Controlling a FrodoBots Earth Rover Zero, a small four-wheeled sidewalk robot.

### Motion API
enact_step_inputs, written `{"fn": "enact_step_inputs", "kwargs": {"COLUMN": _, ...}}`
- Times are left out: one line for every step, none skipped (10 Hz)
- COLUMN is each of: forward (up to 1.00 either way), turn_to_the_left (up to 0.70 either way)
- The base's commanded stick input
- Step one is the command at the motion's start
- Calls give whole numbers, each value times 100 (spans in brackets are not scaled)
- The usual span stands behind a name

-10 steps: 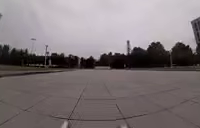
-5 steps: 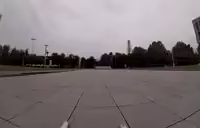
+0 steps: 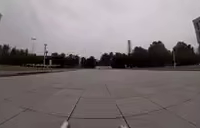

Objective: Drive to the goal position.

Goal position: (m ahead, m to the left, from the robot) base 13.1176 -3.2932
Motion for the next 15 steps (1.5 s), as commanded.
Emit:
{"fn": "enact_step_inputs", "kwargs": {"forward": 70, "turn_to_the_left": -2}}
{"fn": "enact_step_inputs", "kwargs": {"forward": 70, "turn_to_the_left": -8}}
{"fn": "enact_step_inputs", "kwargs": {"forward": 70, "turn_to_the_left": -19}}
{"fn": "enact_step_inputs", "kwargs": {"forward": 70, "turn_to_the_left": -28}}
{"fn": "enact_step_inputs", "kwargs": {"forward": 70, "turn_to_the_left": -30}}
{"fn": "enact_step_inputs", "kwargs": {"forward": 70, "turn_to_the_left": -28}}
{"fn": "enact_step_inputs", "kwargs": {"forward": 70, "turn_to_the_left": 0}}
{"fn": "enact_step_inputs", "kwargs": {"forward": 70, "turn_to_the_left": 0}}
{"fn": "enact_step_inputs", "kwargs": {"forward": 70, "turn_to_the_left": 0}}
{"fn": "enact_step_inputs", "kwargs": {"forward": 70, "turn_to_the_left": 0}}
{"fn": "enact_step_inputs", "kwargs": {"forward": 70, "turn_to_the_left": 0}}
{"fn": "enact_step_inputs", "kwargs": {"forward": 70, "turn_to_the_left": 0}}
{"fn": "enact_step_inputs", "kwargs": {"forward": 70, "turn_to_the_left": -17}}
{"fn": "enact_step_inputs", "kwargs": {"forward": 70, "turn_to_the_left": -30}}
{"fn": "enact_step_inputs", "kwargs": {"forward": 70, "turn_to_the_left": -25}}
